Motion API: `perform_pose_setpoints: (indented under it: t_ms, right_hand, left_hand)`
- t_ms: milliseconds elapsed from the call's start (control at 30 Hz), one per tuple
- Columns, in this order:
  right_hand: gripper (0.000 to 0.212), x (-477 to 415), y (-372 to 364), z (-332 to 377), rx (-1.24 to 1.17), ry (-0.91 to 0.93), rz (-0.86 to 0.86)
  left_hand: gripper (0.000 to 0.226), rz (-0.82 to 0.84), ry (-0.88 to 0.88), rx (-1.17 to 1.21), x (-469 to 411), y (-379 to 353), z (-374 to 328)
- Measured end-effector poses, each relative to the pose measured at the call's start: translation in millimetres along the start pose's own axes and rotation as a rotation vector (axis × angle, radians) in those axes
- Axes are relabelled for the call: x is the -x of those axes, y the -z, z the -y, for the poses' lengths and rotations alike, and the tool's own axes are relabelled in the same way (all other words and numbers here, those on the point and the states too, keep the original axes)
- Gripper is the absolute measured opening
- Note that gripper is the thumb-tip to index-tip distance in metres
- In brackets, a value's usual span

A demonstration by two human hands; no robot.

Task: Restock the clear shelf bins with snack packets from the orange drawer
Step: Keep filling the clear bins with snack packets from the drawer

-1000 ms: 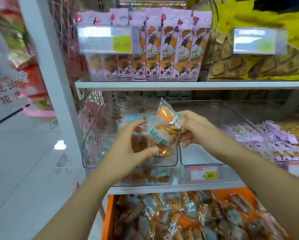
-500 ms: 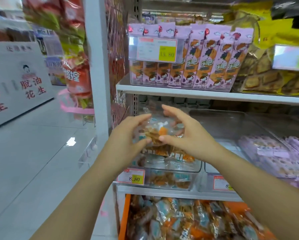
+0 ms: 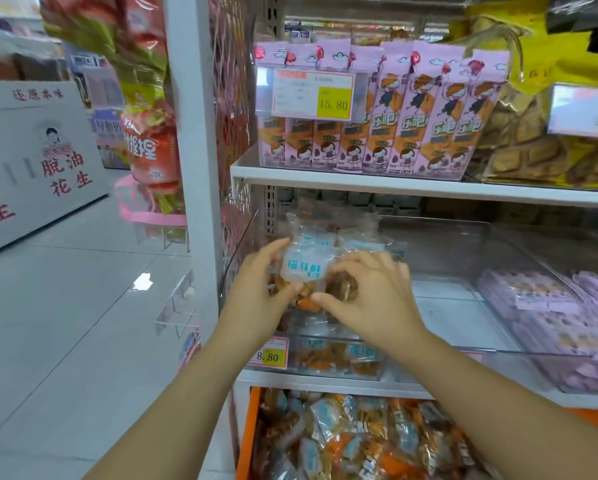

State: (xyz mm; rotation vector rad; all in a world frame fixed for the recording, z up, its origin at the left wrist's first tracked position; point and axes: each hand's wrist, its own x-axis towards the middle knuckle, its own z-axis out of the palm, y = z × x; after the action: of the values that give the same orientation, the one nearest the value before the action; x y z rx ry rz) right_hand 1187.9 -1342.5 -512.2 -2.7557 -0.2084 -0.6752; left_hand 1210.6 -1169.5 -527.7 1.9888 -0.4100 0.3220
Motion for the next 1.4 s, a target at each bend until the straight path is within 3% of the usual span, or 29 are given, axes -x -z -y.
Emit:
perform_pose_setpoints:
  t_ms: [100,233,433,533,633,700,833,967,1133,1400]
  right_hand:
    - [0.048,6.0,5.9,-21.6,-0.028,-0.032,-0.046]
    - [0.053,15.0,3.7,-39.7,0.147,0.069,0.113]
    - [0.057,3.2,3.4,-42.8,0.211,0.118,0.166]
    - [0.058,5.6,-0.2,-41.1,0.235,0.151,0.157]
    - [0.060,6.5,-7.2,-42.5,0.289,0.168,0.123]
    - [0.060,8.0,-6.9,-42.8,0.293,0.176,0.096]
    - [0.047,14.6,2.6,-51.2,0.096,0.173,0.049]
    - [0.026,2.5,7.3,-87.3,-0.143,-0.068,-0.126]
    - [0.046,-51.5,-11.6,-133.8,-0.248,-0.363,0.066]
    - [0.060,-96.9,-56.9,-188.4,0.092,-0.329,0.366]
  left_hand:
    - [0.063,0.027,-0.021,-0.081,3.7,-14.1,5.6]
    - [0.058,0.030,-0.046,-0.117,1.6,-33.1,9.7]
    - [0.060,0.002,0.044,-0.020,2.6,-36.8,4.9]
    - [0.068,0.062,0.039,-0.221,2.8,-41.5,9.5]
    - [0.070,0.090,0.002,-0.617,6.5,-44.2,13.3]
    - [0.071,0.098,-0.011,-0.692,9.1,-41.4,14.8]
    - [0.068,0.096,-0.047,-0.579,9.0,-31.4,15.6]
    - [0.066,0.019,-0.112,-0.479,5.1,-29.6,15.1]
    - [0.058,-0.040,-0.157,-0.425,-3.2,-37.4,17.2]
    - [0.052,-0.083,-0.221,-0.435,-9.4,-52.8,25.8]
